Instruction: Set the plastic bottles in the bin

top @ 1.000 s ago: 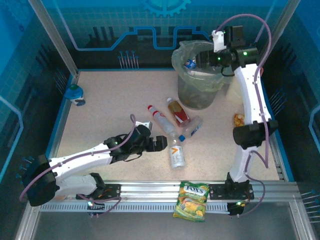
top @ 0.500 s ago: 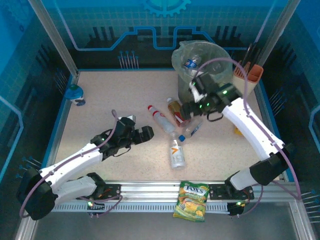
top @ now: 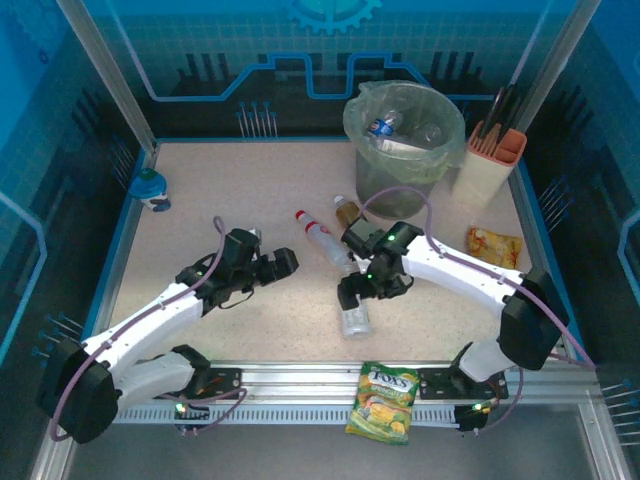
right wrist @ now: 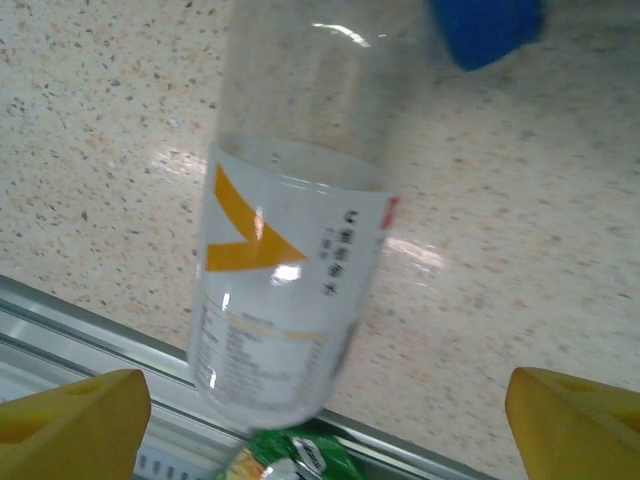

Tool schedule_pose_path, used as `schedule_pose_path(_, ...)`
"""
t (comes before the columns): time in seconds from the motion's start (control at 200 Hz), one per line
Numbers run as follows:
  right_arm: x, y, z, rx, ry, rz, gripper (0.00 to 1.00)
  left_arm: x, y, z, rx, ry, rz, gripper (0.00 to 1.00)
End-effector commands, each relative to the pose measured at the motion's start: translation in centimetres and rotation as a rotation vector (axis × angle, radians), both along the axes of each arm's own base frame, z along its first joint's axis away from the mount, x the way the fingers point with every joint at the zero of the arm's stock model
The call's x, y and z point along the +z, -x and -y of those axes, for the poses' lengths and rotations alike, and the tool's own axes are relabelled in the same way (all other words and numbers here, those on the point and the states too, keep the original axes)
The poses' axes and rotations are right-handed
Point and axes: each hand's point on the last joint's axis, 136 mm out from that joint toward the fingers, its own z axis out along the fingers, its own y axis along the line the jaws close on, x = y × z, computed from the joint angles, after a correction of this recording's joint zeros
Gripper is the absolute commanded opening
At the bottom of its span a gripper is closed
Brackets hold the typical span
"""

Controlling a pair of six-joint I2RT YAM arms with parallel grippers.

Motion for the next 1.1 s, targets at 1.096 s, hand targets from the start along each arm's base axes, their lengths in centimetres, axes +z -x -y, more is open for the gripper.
schedule_pose_path(1.096,6.4,-1.1,-2.2,0.154,-0.090,0.166,0.53,-2.2,-1.5,0.2,0.042,0.001,-0.038,0.99)
